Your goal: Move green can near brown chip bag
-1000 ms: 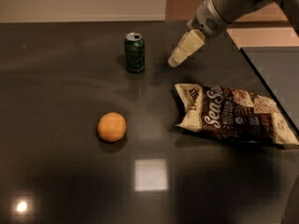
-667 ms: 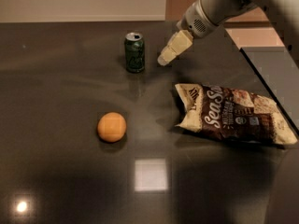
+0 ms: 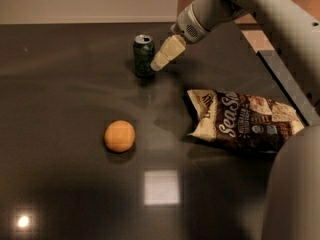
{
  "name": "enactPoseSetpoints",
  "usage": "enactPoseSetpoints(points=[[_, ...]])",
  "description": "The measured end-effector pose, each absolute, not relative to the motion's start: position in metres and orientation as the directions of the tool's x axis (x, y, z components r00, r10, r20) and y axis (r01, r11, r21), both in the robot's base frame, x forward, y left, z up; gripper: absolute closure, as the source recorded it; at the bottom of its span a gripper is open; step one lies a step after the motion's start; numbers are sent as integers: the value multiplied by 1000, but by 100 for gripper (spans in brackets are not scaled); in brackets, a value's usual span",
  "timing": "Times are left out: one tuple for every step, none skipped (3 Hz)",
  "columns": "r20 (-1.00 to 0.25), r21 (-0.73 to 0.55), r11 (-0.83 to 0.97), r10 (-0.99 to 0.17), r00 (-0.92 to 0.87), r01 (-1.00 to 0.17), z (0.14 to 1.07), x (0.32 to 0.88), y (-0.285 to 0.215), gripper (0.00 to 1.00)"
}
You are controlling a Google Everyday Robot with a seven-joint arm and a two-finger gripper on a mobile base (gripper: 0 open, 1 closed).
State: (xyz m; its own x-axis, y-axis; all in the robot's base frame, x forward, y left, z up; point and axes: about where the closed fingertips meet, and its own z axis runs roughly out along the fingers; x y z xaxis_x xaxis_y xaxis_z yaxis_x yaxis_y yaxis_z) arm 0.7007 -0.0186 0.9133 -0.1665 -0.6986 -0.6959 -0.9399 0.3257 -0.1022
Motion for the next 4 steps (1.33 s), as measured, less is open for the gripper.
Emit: enactPoseSetpoints(points=[[-700, -101, 334, -693, -172, -937, 906, 717, -6, 0], [-705, -89, 336, -686, -179, -938, 900, 729, 6, 0], [-711, -74, 336, -678, -186, -939, 898, 737, 16, 0], [-712, -60, 333, -675, -194, -941, 898, 739, 25, 18]])
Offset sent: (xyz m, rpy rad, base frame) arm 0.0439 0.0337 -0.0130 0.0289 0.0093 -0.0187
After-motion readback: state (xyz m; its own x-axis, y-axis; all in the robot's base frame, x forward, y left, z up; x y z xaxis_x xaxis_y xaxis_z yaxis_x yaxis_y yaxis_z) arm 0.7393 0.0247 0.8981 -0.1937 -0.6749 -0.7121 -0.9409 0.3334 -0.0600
